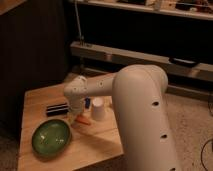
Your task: Drag the pepper across the table
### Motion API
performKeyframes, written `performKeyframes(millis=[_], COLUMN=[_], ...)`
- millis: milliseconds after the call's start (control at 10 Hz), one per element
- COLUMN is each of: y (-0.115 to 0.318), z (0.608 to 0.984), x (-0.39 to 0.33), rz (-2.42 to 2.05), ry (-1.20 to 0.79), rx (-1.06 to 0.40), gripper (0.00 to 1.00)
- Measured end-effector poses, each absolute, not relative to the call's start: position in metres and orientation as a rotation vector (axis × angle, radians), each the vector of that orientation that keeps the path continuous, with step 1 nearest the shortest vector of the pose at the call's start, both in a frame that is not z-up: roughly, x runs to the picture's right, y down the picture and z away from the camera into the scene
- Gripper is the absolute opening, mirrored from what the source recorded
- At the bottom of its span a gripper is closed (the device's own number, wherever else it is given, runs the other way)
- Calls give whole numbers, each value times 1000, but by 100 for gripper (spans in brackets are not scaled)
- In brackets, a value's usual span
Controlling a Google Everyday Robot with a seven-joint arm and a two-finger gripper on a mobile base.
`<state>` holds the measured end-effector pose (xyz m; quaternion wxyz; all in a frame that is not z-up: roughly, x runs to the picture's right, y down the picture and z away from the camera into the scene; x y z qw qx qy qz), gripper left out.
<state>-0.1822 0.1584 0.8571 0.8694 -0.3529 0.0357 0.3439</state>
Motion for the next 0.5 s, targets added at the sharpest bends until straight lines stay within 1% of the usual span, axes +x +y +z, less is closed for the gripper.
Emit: performKeyframes(millis=[200, 300, 400, 500], y=[157, 157, 156, 156], z=[857, 857, 857, 857], x=[-183, -183, -182, -182], rz=[721, 721, 722, 724], ry=[76, 78, 78, 79], rx=[-733, -731, -727, -726], gripper=[58, 55, 44, 39])
